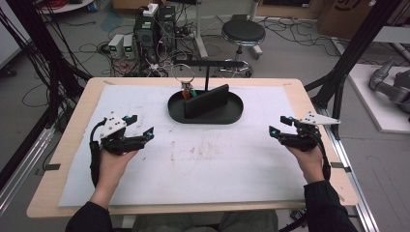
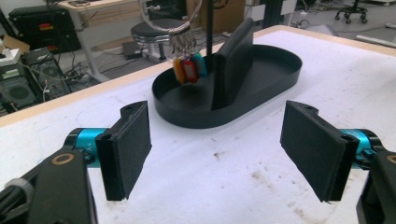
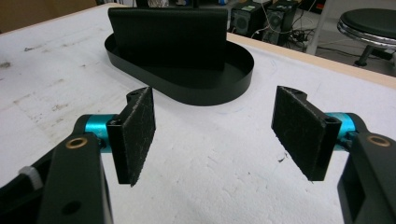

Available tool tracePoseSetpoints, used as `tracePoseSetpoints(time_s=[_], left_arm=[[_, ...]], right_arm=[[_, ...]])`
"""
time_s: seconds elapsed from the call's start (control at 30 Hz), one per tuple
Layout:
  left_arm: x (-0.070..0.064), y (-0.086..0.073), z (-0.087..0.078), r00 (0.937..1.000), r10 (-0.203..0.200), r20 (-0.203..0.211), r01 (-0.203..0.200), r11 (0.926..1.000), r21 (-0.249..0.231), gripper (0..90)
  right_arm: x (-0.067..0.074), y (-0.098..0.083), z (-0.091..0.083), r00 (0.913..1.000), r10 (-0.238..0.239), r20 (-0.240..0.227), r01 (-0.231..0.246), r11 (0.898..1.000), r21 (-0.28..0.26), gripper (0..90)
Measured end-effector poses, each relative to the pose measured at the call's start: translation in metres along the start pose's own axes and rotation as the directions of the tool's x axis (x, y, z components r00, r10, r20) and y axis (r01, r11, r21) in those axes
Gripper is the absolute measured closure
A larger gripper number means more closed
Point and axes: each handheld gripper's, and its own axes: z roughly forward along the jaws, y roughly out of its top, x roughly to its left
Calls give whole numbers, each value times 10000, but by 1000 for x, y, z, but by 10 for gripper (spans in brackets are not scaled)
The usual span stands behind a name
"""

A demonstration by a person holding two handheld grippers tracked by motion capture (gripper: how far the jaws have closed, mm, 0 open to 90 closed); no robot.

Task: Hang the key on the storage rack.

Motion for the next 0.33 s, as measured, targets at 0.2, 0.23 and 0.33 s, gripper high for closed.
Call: tracePoseSetpoints(time_s=[0.2, 0.23, 0.33], left_arm=[[8, -7, 0, 9994, -284, -213, 286, 9996, 74, 240], [8, -7, 0, 9993, -309, -198, 310, 9995, 91, 240], [10, -8, 1, 9993, -341, -184, 343, 9993, 119, 240]], right_arm=[[-3, -5, 0, 9999, 82, 77, -83, 9999, 151, 297], [-4, -6, 0, 9999, 80, 96, -82, 9999, 133, 295], [-5, -7, -1, 9997, 168, 156, -170, 9998, 114, 290]])
